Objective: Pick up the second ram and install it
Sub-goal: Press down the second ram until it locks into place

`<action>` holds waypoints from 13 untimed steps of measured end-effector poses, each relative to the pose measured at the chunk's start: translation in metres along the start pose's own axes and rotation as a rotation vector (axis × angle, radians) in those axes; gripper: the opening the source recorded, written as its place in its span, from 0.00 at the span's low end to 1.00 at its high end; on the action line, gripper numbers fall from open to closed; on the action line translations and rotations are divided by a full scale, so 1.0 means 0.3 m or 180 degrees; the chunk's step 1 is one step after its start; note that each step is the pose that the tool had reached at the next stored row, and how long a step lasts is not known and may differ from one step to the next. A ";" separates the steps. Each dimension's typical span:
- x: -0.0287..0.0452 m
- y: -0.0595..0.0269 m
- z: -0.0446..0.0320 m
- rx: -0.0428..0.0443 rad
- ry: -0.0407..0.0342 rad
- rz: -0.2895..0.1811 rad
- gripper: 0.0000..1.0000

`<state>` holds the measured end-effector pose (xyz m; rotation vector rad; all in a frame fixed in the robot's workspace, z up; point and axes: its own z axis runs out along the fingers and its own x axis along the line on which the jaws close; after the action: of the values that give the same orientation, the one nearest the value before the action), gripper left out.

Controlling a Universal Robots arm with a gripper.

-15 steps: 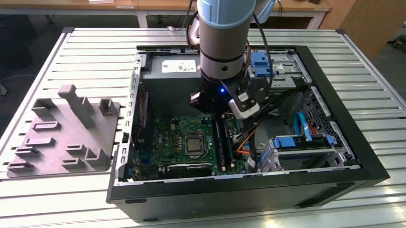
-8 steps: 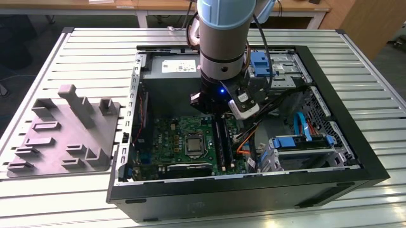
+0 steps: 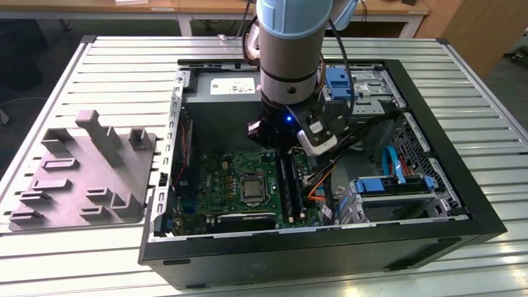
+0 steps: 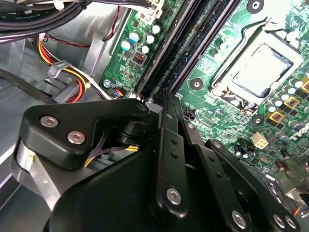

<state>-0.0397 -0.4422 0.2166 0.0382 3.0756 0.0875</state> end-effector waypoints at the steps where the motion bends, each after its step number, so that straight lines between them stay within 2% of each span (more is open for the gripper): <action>1: 0.000 0.000 -0.003 -0.0001 -0.0001 0.0000 0.10; 2: -0.001 0.002 -0.009 -0.0008 -0.0003 0.0001 0.10; 5: -0.003 0.003 -0.047 -0.0001 0.0000 0.0000 0.10; 6: -0.003 0.003 -0.051 -0.0001 0.0000 0.0000 0.10; 10: -0.003 -0.001 -0.052 0.0000 0.0000 0.0000 0.10; 13: -0.004 -0.026 -0.053 0.0001 0.0000 0.0000 0.10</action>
<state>-0.0397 -0.4508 0.2322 0.0383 3.0756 0.0872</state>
